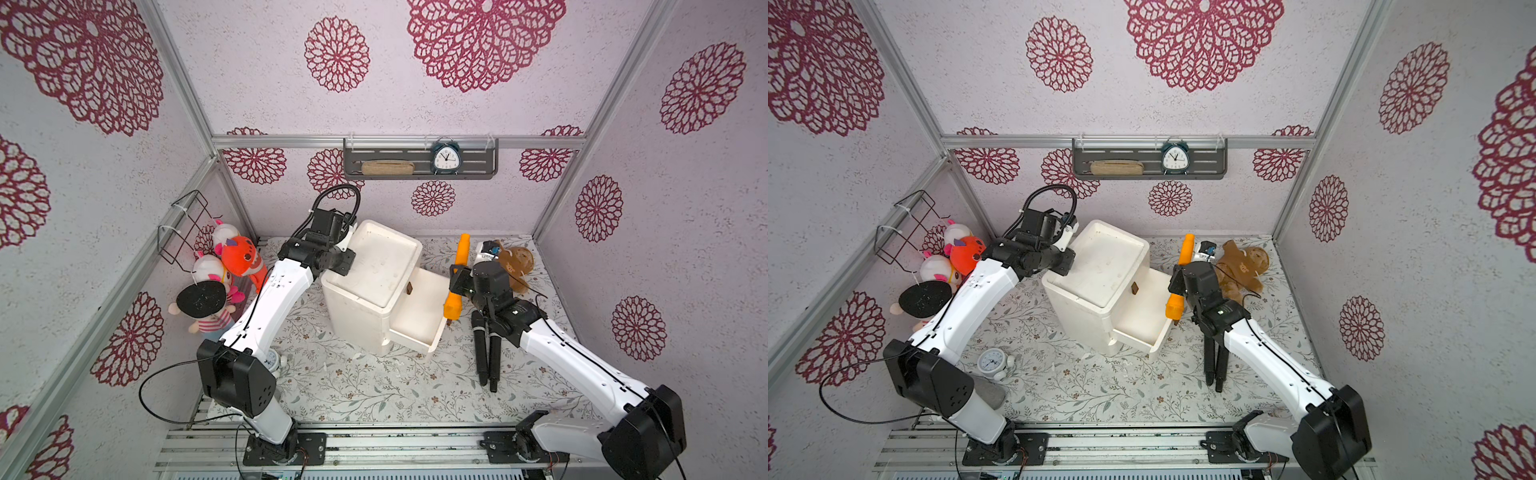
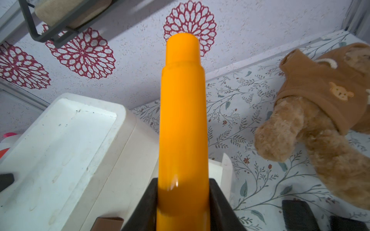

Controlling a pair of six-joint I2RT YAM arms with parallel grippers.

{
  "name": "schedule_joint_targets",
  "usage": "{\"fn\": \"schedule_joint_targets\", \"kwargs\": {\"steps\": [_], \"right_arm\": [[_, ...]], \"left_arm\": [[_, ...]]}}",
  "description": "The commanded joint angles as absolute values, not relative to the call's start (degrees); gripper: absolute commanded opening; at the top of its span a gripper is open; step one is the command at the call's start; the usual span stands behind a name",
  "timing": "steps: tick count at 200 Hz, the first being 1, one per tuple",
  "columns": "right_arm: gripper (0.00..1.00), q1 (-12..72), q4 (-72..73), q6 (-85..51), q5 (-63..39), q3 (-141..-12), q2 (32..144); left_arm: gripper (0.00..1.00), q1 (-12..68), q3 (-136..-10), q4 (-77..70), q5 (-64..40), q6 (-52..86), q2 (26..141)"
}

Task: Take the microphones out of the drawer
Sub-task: Pick up the microphone from the drawer, then place the microphone at the center of the board.

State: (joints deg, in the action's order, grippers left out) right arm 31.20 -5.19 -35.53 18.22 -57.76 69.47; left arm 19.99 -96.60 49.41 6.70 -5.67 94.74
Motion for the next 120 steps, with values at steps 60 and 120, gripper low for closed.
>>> {"fn": "schedule_joint_targets", "kwargs": {"steps": [60, 120], "right_arm": [[0.0, 28.92, -11.07, -33.51, 17.84, -49.29, 60.64], [0.0, 28.85, -11.8, -35.55, 17.5, -41.98, 59.32]], "left_arm": [[0.01, 20.13, -95.03, 53.73, 10.03, -7.89, 98.0], [0.01, 20.18, -95.1, 53.7, 9.94, -7.78, 97.96]]}}
